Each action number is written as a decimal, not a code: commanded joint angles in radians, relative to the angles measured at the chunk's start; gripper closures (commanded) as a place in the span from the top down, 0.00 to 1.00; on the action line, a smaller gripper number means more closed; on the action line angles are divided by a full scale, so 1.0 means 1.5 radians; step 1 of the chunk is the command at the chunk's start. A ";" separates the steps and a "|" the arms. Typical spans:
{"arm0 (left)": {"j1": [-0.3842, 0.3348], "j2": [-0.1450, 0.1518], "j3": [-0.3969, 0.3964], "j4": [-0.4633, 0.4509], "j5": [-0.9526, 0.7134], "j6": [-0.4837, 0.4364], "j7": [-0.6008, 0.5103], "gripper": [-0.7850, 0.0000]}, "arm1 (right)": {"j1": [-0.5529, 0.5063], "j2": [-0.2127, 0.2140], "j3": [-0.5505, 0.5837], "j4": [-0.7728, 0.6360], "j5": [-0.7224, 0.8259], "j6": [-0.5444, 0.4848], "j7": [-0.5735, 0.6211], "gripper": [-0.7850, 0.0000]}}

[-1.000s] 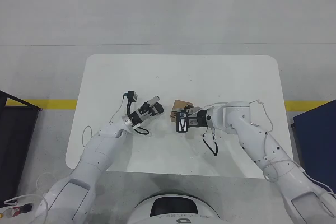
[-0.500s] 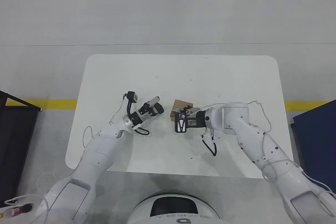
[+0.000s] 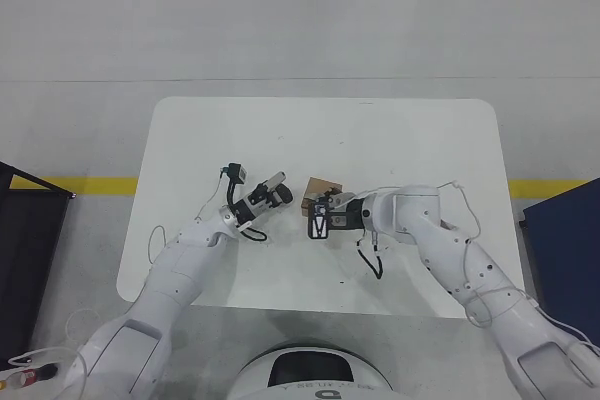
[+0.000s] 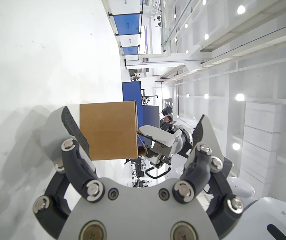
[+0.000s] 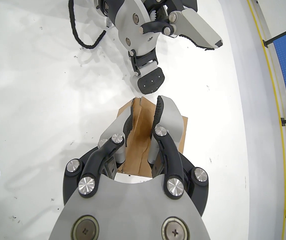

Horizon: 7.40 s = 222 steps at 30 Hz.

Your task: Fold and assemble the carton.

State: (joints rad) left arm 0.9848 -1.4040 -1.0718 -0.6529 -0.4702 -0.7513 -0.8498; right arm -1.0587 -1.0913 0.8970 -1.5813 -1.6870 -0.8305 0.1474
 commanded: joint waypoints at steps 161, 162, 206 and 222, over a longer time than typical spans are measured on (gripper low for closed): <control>0.116 0.085 -0.110 -0.282 0.236 0.040 0.001 1.00 | 0.117 -0.043 -0.020 0.293 0.503 0.026 0.095 0.00; 0.113 0.086 -0.109 -0.278 0.234 0.039 -0.002 1.00 | 0.119 -0.044 -0.022 0.297 0.502 0.029 0.093 0.00; -0.110 0.092 -0.077 -0.064 0.100 -0.029 -0.117 1.00 | -0.178 0.005 0.182 -0.021 0.418 0.193 -0.136 0.04; -0.110 0.092 -0.075 -0.064 0.100 -0.029 -0.117 1.00 | -0.178 0.005 0.182 -0.021 0.418 0.194 -0.135 0.98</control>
State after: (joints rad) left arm 0.8196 -1.2661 -1.1841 -0.7484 -0.3198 -0.7945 -1.0256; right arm -1.3257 -1.0837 1.1694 -1.6124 -1.0603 -0.5401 -0.0552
